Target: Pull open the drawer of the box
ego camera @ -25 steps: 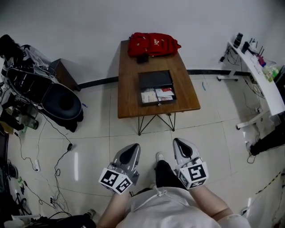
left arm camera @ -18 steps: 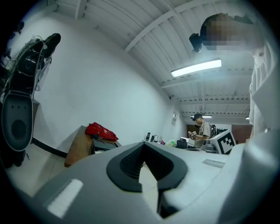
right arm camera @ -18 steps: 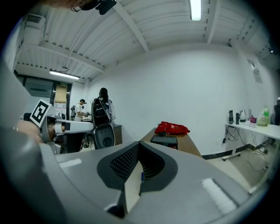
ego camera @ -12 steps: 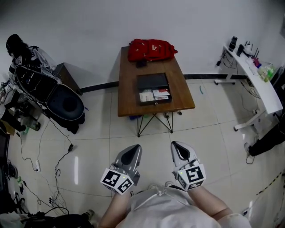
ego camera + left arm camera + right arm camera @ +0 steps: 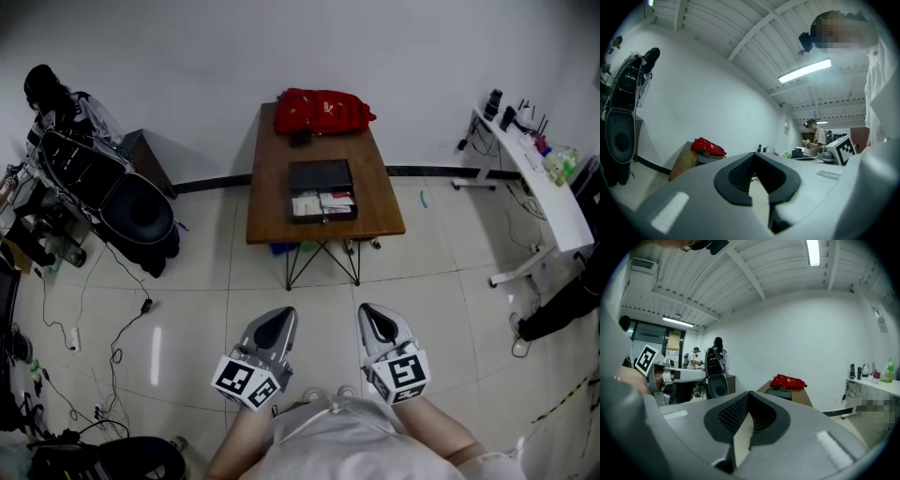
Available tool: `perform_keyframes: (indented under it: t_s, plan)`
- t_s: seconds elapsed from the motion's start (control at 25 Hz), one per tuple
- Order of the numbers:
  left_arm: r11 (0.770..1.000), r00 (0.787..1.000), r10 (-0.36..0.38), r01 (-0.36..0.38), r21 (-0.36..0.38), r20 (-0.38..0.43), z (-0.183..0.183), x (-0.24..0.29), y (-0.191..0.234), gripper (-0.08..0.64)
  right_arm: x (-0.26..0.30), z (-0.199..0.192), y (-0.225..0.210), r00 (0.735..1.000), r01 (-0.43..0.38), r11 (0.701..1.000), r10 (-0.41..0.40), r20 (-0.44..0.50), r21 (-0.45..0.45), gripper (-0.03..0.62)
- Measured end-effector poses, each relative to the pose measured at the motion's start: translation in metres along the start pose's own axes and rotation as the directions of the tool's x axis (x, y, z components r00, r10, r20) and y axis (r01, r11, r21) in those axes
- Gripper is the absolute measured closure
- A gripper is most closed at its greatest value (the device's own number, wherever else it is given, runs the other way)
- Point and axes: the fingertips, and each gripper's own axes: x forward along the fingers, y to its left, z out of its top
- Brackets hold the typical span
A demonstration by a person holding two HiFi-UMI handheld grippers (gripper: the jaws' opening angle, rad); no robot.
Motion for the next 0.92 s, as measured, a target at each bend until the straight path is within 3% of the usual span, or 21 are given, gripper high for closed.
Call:
perform_keyframes:
  t_s: [0.48,0.68,0.92]
  plan:
    - [0.999,1.000,-0.014,0.015,0.044,-0.017,-0.005,-0.010,-0.012,0.554,-0.003,0.000,0.015,1.000,-0.013,1.000,0.013,0.011,-0.010,0.586]
    - [0.999,1.000,-0.012,0.013,0.042,-0.017,0.001,0.020,-0.022,0.554,-0.001,0.005,-0.017,1.000,-0.013,1.000,0.013,-0.005,0.001,0.585]
    - [0.998,1.000,-0.024,0.025,0.050,-0.016,-0.008,-0.034,-0.005,0.554,0.000,-0.009,0.036,1.000,-0.005,1.000,0.005,0.000,-0.007,0.586]
